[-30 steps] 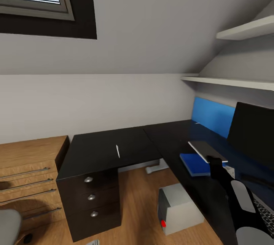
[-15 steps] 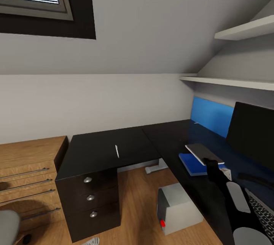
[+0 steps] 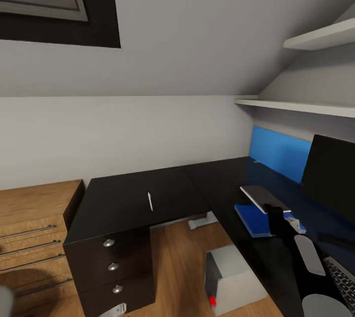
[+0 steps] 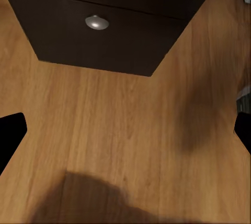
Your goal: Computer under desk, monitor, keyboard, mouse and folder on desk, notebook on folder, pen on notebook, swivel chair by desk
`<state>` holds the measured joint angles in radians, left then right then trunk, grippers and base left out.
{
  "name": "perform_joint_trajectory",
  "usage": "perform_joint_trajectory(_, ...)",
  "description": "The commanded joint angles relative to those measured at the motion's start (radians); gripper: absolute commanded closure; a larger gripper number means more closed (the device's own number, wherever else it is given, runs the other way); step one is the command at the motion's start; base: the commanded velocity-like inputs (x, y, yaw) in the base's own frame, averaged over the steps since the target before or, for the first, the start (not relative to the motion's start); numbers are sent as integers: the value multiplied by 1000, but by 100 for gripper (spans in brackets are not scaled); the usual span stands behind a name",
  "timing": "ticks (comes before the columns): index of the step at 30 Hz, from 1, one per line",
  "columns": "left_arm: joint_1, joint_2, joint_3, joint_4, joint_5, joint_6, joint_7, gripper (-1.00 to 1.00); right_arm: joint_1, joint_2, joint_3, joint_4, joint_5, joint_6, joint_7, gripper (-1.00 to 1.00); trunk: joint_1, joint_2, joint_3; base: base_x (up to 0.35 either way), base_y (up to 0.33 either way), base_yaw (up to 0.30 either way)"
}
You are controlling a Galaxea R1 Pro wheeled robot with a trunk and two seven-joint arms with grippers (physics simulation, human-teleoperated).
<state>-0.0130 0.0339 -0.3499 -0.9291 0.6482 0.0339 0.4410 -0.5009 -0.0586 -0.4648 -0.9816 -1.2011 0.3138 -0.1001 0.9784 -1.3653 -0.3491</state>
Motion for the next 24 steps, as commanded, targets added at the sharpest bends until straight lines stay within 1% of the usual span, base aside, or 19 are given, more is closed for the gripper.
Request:
perform_joint_trajectory(1, -1, 1, -4, -2, 4, 3, 8, -100, -1, 0, -2, -2, -11, 4, -8, 100, 1, -1, -1, 307, 0, 0)
perform_joint_trajectory(4, -1, 1, -4, -2, 4, 3, 8, -100, -1, 1, -2, 0, -10, -2, -8, 100, 1, -1, -1, 217, 0, 0)
perform_joint_trajectory(10, -1, 1, -4, -2, 4, 3, 8, -100, -1, -2, -2, 27, -9, -35, -7, 100, 1, -1, -1, 49, 0, 0)
perform_joint_trajectory(11, -1, 1, -4, -2, 4, 3, 8, -100, -1, -5, 1, 33, -3, -40, -8, 100, 1, -1, -1, 8, 0, 0)
perform_joint_trajectory(12, -1, 1, -4, -2, 4, 3, 8, -100, -1, -5, 2, 58, 0, -124, -8, 100, 1, -1, -1, 6, 0, 0)
perform_joint_trajectory(13, -1, 1, -4, -2, 4, 3, 8, -100, -1, -5, 3, 63, 10, -147, -8, 100, 1, -1, -1, 4, 0, 0)
perform_joint_trajectory(15, -1, 1, -4, -2, 4, 3, 8, -100, -1, -5, 3, 66, 21, -164, -9, 100, 1, -1, -1, 3, 0, 0)
perform_joint_trajectory(16, -1, 1, -4, -2, 4, 3, 8, -100, -1, -5, 4, 68, 34, -175, -9, 100, 1, -1, -1, 2, 0, 0)
perform_joint_trajectory(19, -1, 1, -4, -2, 4, 3, 8, -100, -1, -5, 4, 79, 53, -187, -9, 100, 1, -1, -1, 1, 0, 0)
perform_joint_trajectory(24, -1, 1, -4, -2, 5, 3, 9, -100, -1, -6, 5, 121, 71, -194, -8, 100, 1, -1, -1, 0, 0, 0)
